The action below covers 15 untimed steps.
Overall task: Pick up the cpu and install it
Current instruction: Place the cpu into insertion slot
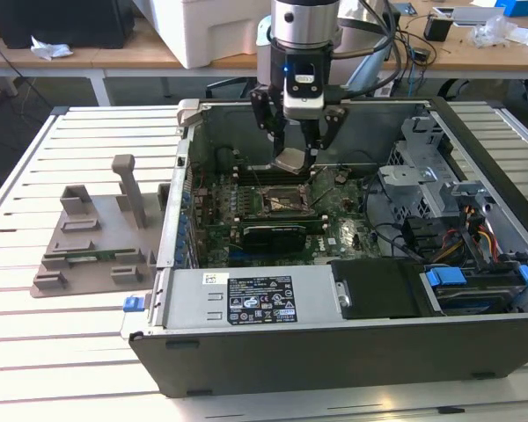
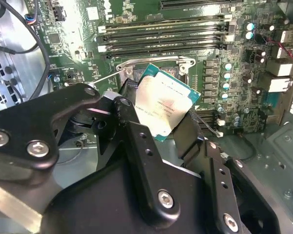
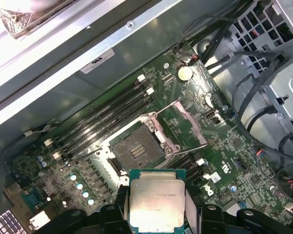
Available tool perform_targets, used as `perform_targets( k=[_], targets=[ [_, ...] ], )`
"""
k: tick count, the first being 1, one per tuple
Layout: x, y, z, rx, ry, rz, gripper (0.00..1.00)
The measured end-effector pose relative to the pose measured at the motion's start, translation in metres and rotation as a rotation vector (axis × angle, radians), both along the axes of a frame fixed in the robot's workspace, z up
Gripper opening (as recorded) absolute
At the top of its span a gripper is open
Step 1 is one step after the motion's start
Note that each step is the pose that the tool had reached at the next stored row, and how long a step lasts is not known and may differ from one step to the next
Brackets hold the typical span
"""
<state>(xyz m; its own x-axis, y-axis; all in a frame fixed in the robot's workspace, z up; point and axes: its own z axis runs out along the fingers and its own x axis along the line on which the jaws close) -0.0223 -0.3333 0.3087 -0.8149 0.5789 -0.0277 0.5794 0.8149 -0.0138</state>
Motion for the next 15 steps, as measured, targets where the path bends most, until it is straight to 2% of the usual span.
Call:
perform_targets(
  k=[8,13,14,15],
  targets=[
    [0.0000,0.0000,0.0000,0.0000,0.0000,-0.055,0.55],
    [0.0000,0.0000,0.0000,0.0000,0.0000,-0.073,0.55],
    [0.0000,0.0000,0.0000,-0.0001,0.0000,-0.083,0.55],
    [0.0000,0.0000,0.0000,-0.0009,0.0000,-0.119,0.55]
  ],
)
